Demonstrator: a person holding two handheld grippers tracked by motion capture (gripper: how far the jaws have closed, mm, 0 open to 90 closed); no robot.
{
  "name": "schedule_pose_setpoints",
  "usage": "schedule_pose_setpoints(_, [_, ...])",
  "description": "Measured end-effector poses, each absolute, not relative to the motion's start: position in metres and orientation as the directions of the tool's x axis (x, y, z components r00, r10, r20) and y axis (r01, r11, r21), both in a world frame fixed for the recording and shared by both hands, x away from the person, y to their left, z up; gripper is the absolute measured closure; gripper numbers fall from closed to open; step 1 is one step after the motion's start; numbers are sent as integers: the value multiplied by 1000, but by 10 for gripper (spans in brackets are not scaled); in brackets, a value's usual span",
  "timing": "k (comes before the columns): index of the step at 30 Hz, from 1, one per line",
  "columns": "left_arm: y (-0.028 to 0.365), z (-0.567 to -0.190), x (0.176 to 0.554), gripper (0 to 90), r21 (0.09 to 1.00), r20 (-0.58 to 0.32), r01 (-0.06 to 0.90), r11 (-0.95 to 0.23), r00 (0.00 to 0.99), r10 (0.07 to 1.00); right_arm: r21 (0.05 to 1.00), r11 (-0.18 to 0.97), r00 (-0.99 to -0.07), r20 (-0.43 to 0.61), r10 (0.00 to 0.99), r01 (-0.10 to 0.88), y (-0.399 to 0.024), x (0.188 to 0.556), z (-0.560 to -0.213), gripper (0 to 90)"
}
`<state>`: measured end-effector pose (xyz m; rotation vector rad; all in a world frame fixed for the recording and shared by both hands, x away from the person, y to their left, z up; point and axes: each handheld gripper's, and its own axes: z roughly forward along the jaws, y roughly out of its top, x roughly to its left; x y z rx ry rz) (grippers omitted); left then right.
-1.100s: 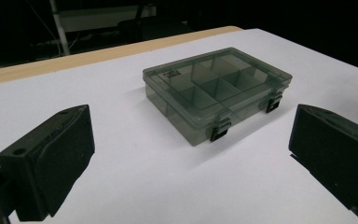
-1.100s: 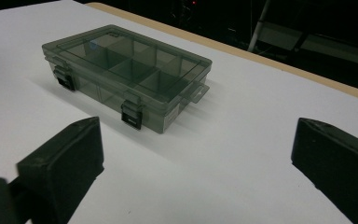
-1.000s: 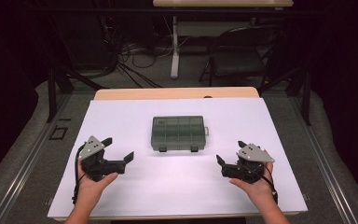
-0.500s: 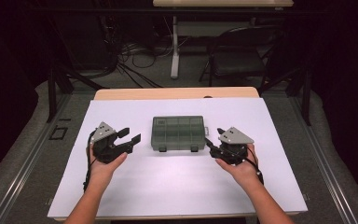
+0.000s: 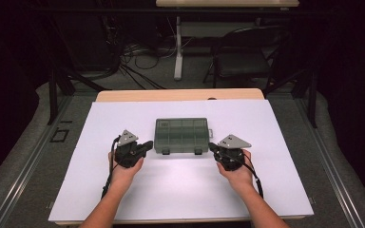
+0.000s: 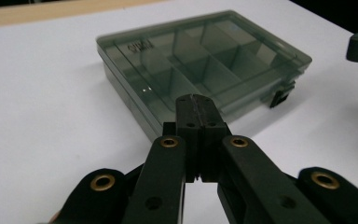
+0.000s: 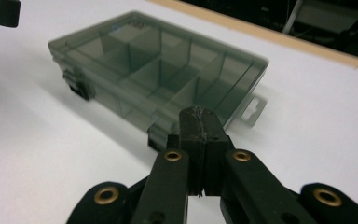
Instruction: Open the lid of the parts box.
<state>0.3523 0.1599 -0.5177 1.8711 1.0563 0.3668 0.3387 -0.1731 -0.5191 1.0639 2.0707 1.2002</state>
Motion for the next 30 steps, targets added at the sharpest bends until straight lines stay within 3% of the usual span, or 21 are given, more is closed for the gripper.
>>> schedule_pose_setpoints(9, [141, -540, 355, 900, 783, -166, 565, -261, 594, 787, 843, 348, -573, -59, 817, 409, -157, 344, -540, 900])
schedule_pose_setpoints(19, [131, -546, 357, 900, 768, -92, 548, -333, 608, 789, 821, 367, -571, -62, 819, 437, -153, 352, -552, 900])
schedule_pose_setpoints(30, [130, -549, 361, 900, 757, -81, 555, -344, 602, 794, 812, 386, -576, -77, 814, 437, -151, 354, -555, 900])
